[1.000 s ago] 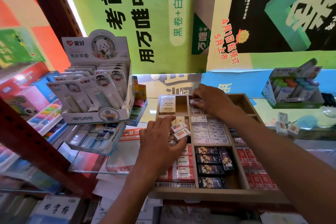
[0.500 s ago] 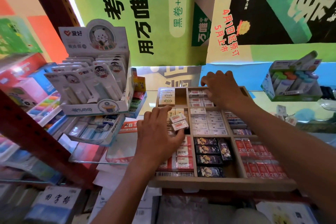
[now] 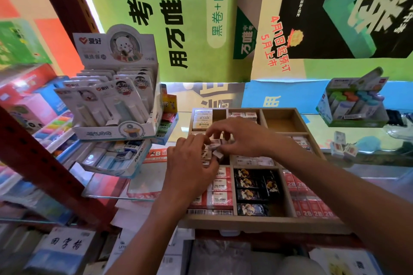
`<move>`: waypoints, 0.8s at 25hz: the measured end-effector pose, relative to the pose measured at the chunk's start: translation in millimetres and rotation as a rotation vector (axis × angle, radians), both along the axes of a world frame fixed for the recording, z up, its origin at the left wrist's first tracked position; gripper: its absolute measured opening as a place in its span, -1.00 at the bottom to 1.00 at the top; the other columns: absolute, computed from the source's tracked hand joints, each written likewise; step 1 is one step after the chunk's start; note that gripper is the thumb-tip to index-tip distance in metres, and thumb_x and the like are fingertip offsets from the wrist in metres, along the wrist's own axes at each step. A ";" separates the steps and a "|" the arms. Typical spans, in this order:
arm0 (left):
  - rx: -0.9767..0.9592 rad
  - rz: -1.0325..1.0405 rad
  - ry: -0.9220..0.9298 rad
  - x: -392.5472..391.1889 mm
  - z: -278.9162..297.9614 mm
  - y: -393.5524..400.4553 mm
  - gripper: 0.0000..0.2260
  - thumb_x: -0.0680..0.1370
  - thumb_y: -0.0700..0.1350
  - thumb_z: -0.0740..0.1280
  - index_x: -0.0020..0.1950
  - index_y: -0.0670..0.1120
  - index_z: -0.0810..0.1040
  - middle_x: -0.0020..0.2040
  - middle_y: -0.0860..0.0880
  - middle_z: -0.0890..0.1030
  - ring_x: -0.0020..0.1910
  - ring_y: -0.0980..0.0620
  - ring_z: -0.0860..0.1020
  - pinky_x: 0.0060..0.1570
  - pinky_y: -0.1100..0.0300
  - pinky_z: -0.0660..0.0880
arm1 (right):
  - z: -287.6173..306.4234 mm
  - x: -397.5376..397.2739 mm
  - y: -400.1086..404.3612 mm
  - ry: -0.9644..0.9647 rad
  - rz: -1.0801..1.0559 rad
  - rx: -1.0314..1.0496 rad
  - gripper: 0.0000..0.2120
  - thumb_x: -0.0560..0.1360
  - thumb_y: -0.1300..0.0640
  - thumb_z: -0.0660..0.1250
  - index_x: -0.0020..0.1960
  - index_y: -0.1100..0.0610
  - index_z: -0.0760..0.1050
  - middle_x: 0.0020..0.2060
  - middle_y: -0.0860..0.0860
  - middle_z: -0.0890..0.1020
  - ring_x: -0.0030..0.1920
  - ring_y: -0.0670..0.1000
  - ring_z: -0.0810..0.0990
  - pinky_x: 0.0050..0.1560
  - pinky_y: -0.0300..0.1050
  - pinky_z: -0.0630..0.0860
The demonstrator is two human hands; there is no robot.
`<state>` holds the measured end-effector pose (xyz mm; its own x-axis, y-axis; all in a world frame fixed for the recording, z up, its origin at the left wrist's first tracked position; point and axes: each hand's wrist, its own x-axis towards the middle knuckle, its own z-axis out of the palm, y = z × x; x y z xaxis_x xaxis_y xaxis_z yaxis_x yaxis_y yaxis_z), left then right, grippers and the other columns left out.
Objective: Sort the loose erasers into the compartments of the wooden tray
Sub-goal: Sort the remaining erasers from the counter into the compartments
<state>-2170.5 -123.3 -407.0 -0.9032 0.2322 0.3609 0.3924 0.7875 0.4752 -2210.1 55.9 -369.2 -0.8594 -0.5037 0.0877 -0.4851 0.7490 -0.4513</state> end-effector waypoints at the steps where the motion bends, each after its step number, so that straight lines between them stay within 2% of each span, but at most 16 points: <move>1: -0.002 0.003 -0.008 0.2 -0.1 -0.1 -0.72 0.53 0.10 0.37 0.17 0.03 0.49 0.09 0.07 0.57 0.10 0.03 0.46 0.10 0.06 0.34 | -0.4 2.4 1.4 0.003 -0.035 -0.051 -0.66 0.46 0.11 0.44 0.22 -0.04 0.54 0.00 -0.13 0.62 -0.10 -0.12 0.57 -0.05 -0.18 0.53; 4: -0.016 0.005 -0.030 0.2 -0.3 0.3 -0.74 0.53 0.06 0.36 0.18 0.04 0.48 0.12 0.08 0.55 0.12 0.05 0.44 0.13 0.09 0.32 | 1.8 3.2 20.3 -0.029 -0.289 -0.365 -0.67 0.44 0.19 0.46 0.18 -0.04 0.60 -0.11 -0.15 0.61 -0.22 -0.19 0.59 -0.20 -0.30 0.52; 6: -0.022 0.010 -0.033 -0.4 0.1 0.8 -0.73 0.53 0.05 0.36 0.20 0.04 0.49 0.15 0.08 0.55 0.15 0.06 0.44 0.16 0.11 0.31 | 5.5 -3.2 38.8 -0.048 -0.490 -0.524 -0.82 0.45 0.17 0.48 0.04 0.02 0.65 -0.19 -0.13 0.66 -0.25 -0.19 0.61 -0.22 -0.33 0.47; 7: -0.023 0.012 -0.034 -0.7 0.1 1.0 -0.73 0.53 0.05 0.36 0.21 0.04 0.49 0.16 0.08 0.55 0.16 0.07 0.44 0.16 0.11 0.32 | 7.1 -8.6 48.4 -0.051 -0.577 -0.526 -0.90 0.46 0.11 0.49 -0.02 0.06 0.65 -0.21 -0.09 0.67 -0.25 -0.16 0.61 -0.26 -0.38 0.44; 9: -0.022 0.014 -0.036 -0.6 0.0 1.3 -0.73 0.53 0.05 0.36 0.21 0.04 0.49 0.16 0.08 0.55 0.16 0.07 0.44 0.16 0.11 0.32 | 7.4 -20.3 61.7 -0.130 -0.698 -0.426 -0.86 0.51 0.04 0.45 0.00 0.09 0.65 -0.18 -0.02 0.68 -0.27 -0.14 0.58 -0.38 -0.41 0.39; 12: -0.020 0.012 -0.037 -0.2 0.2 1.5 -0.73 0.53 0.04 0.36 0.21 0.04 0.49 0.16 0.08 0.55 0.15 0.08 0.43 0.17 0.10 0.32 | 0.3 -38.6 68.2 -0.267 -0.716 -0.316 -0.77 0.53 0.04 0.43 0.14 0.12 0.61 -0.06 0.06 0.66 -0.22 -0.03 0.59 -0.29 -0.20 0.42; 14: -0.018 0.011 -0.039 -0.4 0.6 1.7 -0.73 0.53 0.04 0.36 0.21 0.04 0.49 0.16 0.07 0.54 0.16 0.07 0.43 0.20 0.08 0.33 | -2.6 -45.3 62.2 -0.258 -0.673 -0.267 -0.75 0.50 0.03 0.45 0.11 0.14 0.60 -0.02 0.06 0.65 -0.10 0.01 0.58 -0.22 -0.16 0.41; 16: -0.017 0.009 -0.035 -0.7 0.2 1.4 -0.74 0.53 0.02 0.36 0.20 0.03 0.49 0.16 0.07 0.55 0.15 0.06 0.44 0.20 0.07 0.34 | -10.2 -48.4 53.7 -0.170 -0.643 -0.181 -0.78 0.50 0.02 0.46 0.03 0.14 0.63 -0.05 0.04 0.67 -0.10 0.01 0.59 -0.19 -0.15 0.41; 18: -0.018 0.007 -0.035 -0.5 0.0 0.8 -0.75 0.53 0.02 0.36 0.19 0.03 0.49 0.15 0.07 0.54 0.14 0.06 0.43 0.18 0.09 0.33 | -18.6 -46.9 48.0 0.010 -0.668 -0.025 -0.80 0.49 -0.05 0.45 -0.04 0.08 0.64 -0.09 0.01 0.67 -0.09 0.01 0.58 -0.10 -0.10 0.47; 20: -0.023 0.002 -0.038 -0.4 0.1 0.7 -0.75 0.53 0.03 0.35 0.19 0.04 0.49 0.15 0.08 0.54 0.14 0.07 0.43 0.17 0.10 0.31 | -27.4 -45.4 45.9 0.112 -0.673 0.062 -0.79 0.50 -0.10 0.42 -0.06 0.04 0.63 -0.10 -0.01 0.65 -0.07 0.01 0.58 -0.04 -0.03 0.53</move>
